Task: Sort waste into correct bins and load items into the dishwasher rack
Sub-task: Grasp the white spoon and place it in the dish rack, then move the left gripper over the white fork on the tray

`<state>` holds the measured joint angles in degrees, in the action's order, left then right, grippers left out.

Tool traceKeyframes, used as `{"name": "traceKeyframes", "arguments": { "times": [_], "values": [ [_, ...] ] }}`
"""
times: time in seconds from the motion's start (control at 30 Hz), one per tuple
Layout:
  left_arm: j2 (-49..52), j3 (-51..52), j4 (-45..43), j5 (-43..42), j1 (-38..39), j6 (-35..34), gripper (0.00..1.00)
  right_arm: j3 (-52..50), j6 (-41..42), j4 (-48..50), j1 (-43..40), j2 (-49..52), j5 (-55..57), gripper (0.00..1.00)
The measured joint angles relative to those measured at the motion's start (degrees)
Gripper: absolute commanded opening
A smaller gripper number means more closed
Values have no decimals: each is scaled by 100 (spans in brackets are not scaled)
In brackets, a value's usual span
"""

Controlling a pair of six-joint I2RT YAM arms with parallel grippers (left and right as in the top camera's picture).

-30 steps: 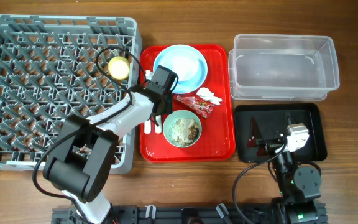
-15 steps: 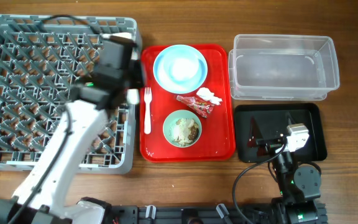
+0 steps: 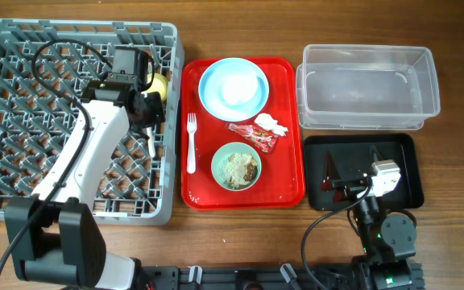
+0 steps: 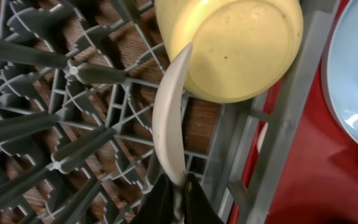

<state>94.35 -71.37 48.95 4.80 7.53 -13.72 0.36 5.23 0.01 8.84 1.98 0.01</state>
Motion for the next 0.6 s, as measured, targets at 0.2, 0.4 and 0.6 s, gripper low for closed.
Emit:
{"name": "traceKeyframes", "arguments": {
  "times": [0.2,0.4,0.6],
  "values": [
    [0,0,260,-216,0,297,4,0,0,0,0,0,0,100],
    [0,2,581,-275,0,319,9,0,2,0,0,0,0,100],
    [0,2,675,-323,0,393,47,0,0,0,0,0,0,100]
  ]
}}
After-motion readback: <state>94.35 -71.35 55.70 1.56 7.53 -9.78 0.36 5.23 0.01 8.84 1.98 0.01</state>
